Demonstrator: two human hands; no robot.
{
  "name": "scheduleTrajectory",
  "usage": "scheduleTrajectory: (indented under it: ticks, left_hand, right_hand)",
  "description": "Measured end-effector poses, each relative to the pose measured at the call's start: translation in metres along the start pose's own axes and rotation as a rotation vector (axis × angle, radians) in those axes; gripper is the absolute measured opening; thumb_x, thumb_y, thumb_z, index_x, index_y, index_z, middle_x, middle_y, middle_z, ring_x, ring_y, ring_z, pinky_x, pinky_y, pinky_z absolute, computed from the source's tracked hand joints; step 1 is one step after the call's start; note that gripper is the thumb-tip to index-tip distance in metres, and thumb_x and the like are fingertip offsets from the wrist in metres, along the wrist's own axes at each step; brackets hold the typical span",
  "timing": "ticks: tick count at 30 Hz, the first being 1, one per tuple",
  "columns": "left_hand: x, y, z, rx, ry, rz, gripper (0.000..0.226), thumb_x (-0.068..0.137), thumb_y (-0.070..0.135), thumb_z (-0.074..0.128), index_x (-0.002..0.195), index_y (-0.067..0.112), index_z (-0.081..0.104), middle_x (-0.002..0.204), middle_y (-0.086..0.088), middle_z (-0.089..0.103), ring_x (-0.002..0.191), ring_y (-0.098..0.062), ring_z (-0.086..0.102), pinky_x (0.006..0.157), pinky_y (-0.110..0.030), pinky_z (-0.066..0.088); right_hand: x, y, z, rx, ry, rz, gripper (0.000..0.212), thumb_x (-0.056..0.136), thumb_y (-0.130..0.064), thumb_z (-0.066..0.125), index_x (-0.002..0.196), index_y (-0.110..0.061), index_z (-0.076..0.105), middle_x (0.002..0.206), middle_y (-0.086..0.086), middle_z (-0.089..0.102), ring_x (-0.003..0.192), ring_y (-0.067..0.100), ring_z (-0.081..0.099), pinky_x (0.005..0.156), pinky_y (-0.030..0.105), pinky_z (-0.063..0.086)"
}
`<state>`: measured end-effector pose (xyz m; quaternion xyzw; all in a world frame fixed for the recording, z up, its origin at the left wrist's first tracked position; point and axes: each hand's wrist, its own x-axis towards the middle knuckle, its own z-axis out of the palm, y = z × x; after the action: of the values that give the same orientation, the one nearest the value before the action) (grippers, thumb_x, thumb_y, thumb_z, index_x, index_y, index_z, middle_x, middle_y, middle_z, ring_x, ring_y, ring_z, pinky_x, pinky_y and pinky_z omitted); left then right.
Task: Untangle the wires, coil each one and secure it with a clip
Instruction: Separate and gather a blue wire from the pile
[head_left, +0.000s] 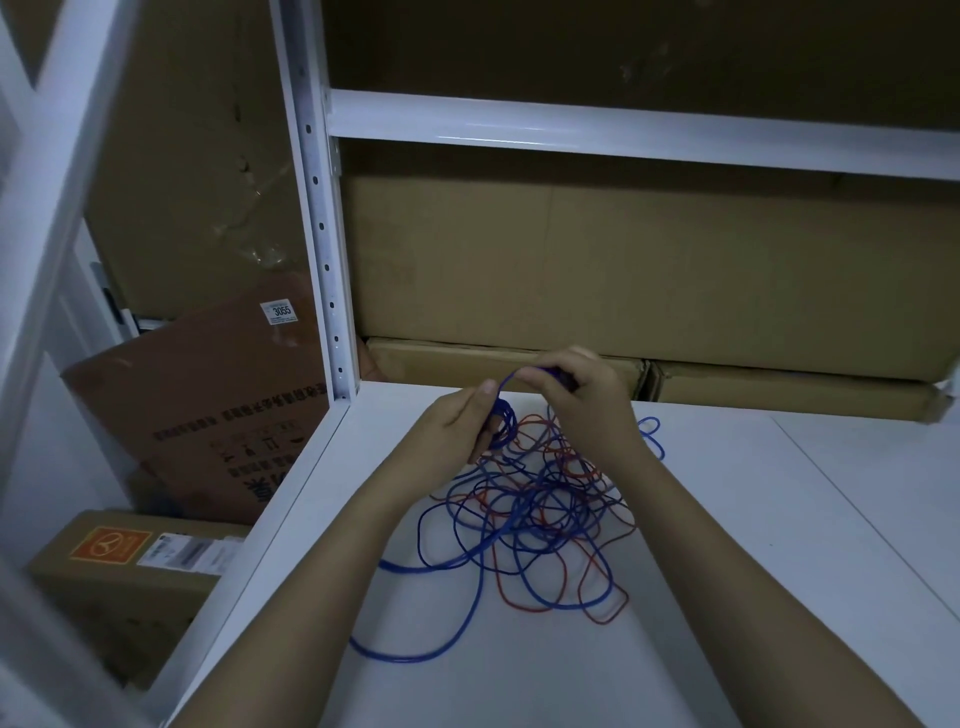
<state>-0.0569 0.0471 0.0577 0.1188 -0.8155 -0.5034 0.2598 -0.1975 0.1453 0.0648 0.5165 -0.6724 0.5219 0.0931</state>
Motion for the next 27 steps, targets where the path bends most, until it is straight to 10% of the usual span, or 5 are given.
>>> scheduleTrajectory:
  ticks: [7, 15, 21, 27]
  left_hand:
    - [0.009, -0.007, -0.003, -0.477, 0.088, -0.145, 0.038, 0.102, 0.034, 0.041, 0.068, 0.020, 0.052, 0.057, 0.008, 0.038, 0.062, -0.011, 0.035, 0.089, -0.039, 0.036]
    - [0.013, -0.012, -0.030, -0.432, 0.443, -0.225, 0.039, 0.104, 0.022, 0.036, 0.066, 0.012, 0.039, 0.042, 0.010, 0.028, 0.051, -0.016, 0.033, 0.082, -0.034, 0.055]
    - [0.019, -0.001, -0.020, -0.406, 0.413, -0.139, 0.036, 0.104, 0.017, 0.035, 0.068, 0.012, 0.038, 0.049, 0.005, 0.029, 0.062, -0.024, 0.036, 0.059, -0.013, 0.051]
    - [0.023, -0.001, -0.016, -0.245, 0.382, -0.097, 0.038, 0.104, 0.020, 0.035, 0.067, 0.014, 0.039, 0.057, 0.003, 0.031, 0.062, -0.020, 0.037, 0.074, -0.028, 0.052]
  right_hand:
    - [-0.008, 0.015, 0.006, 0.085, -0.361, 0.211, 0.022, 0.101, -0.022, 0.047, 0.102, -0.023, 0.069, 0.091, -0.010, 0.068, 0.085, -0.001, 0.060, 0.077, 0.017, 0.049]
    - [-0.013, 0.033, -0.008, -0.132, -0.081, 0.293, 0.036, 0.102, -0.014, 0.044, 0.070, -0.026, 0.056, 0.063, -0.006, 0.053, 0.055, 0.003, 0.046, 0.056, 0.024, 0.031]
    - [-0.018, 0.032, 0.007, -0.304, -0.326, 0.214, 0.028, 0.099, -0.015, 0.047, 0.121, -0.021, 0.064, 0.115, -0.001, 0.064, 0.101, 0.015, 0.055, 0.083, 0.030, 0.042]
    - [-0.022, 0.008, 0.009, 0.044, -0.371, 0.238, 0.052, 0.090, -0.006, 0.057, 0.126, -0.040, 0.043, 0.132, -0.019, 0.039, 0.128, 0.009, 0.033, 0.107, 0.036, 0.032]
